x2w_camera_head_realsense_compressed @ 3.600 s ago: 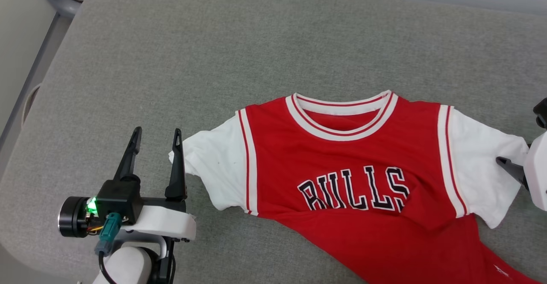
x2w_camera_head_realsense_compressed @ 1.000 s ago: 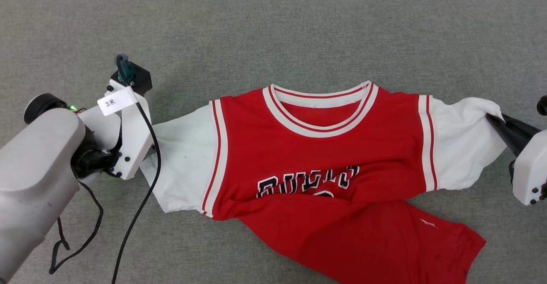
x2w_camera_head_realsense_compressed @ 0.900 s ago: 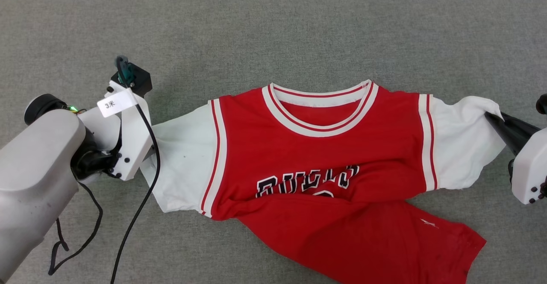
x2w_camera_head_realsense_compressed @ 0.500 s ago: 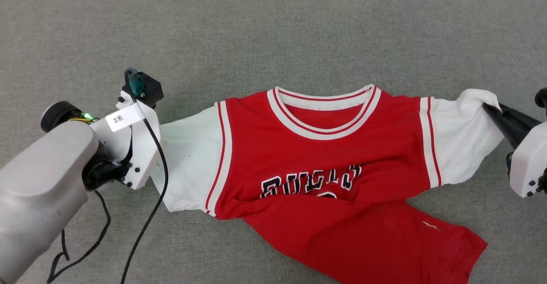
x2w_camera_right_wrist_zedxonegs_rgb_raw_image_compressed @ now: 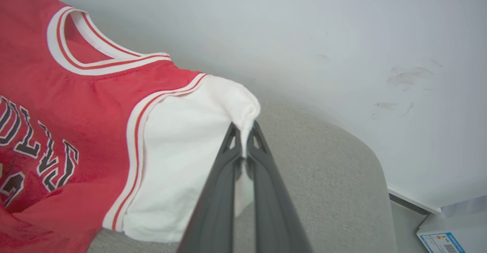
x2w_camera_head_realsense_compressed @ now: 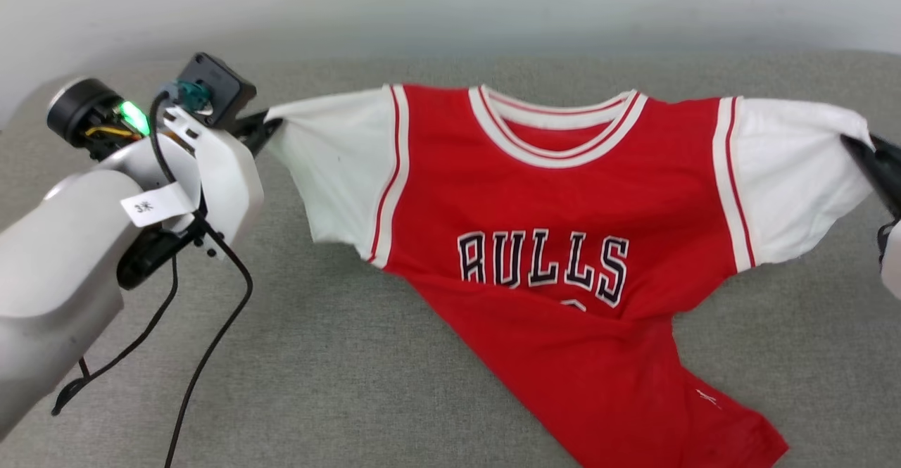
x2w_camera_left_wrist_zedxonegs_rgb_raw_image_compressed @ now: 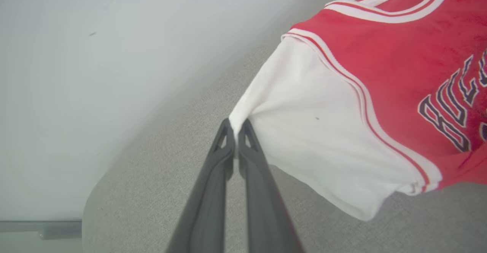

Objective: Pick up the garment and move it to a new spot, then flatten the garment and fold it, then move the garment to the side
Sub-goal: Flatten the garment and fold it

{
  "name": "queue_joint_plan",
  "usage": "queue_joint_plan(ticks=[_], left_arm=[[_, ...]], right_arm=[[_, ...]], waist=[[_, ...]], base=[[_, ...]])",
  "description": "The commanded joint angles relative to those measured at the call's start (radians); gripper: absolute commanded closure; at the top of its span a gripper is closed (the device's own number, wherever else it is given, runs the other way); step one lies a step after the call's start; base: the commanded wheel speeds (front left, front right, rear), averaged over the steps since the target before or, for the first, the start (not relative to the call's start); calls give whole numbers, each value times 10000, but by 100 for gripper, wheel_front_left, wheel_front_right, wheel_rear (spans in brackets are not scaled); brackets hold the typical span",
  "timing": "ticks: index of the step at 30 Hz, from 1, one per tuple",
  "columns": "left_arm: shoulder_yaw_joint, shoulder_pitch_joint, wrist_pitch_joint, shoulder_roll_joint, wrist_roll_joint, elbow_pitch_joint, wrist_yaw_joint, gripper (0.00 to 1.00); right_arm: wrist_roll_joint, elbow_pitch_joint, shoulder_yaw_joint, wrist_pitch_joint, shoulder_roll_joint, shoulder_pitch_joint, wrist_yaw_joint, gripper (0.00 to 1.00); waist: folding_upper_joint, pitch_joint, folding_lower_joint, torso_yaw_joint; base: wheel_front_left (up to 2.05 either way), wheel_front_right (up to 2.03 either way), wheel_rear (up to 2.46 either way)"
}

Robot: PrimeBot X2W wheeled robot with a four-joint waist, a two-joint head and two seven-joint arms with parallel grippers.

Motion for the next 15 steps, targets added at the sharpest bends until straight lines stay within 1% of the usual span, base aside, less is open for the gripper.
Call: queue_joint_plan(ticks=[1, 9, 15], left_arm=[[120, -173, -177, 119, 88, -205, 161, 100], [948, -738, -1200, 648, 520, -1701, 1119, 100], [1326, -1187, -1641, 792, 818, -2178, 1503, 100]], right_arm=[[-48, -87, -53, -85, -98, -167, -16, 100], [-154, -461, -441, -309, -447, -1044, -18, 100], [-294, -600, -719, -383, -586, -1894, -18, 100]], waist=[[0, -344, 0, 147], [0, -907, 0, 182], [0, -1096, 0, 108]], base=[[0, 0, 0], [0, 0, 0], [0, 0, 0]])
